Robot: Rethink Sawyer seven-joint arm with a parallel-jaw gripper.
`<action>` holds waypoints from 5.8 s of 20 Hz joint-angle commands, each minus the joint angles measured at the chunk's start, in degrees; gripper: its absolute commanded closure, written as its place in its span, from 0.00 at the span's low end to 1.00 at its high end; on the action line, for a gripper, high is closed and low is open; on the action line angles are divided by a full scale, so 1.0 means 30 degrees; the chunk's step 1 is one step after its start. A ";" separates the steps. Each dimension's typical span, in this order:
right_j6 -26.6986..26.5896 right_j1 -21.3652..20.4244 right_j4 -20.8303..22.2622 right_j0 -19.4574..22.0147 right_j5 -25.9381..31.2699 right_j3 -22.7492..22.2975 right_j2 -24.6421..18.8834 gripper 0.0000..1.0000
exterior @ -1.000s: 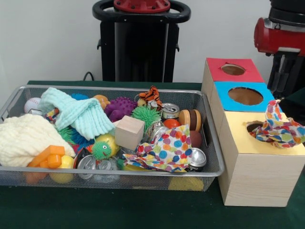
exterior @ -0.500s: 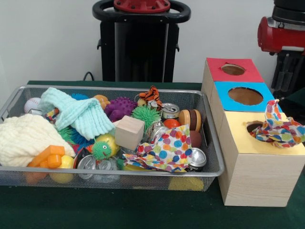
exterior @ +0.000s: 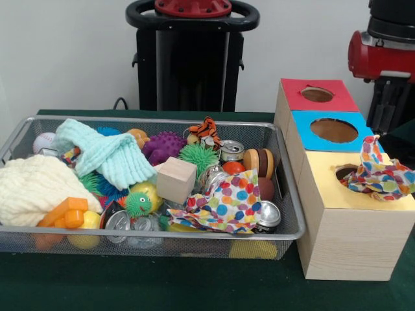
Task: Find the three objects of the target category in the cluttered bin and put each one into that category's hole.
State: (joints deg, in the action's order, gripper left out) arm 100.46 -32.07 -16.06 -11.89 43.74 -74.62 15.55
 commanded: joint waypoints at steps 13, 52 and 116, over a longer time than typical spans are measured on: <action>0.3991 0.1568 -0.0464 0.0456 -0.2921 -0.1634 -0.1718 1.00; 0.4066 0.3093 0.0715 -0.0993 -0.1069 -0.0832 0.0042 1.00; 0.2824 0.1448 -0.0014 -0.0140 -0.0128 0.0064 -0.1080 1.00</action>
State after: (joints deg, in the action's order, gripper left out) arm 100.46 -31.56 -16.00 -13.45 47.69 -72.44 19.35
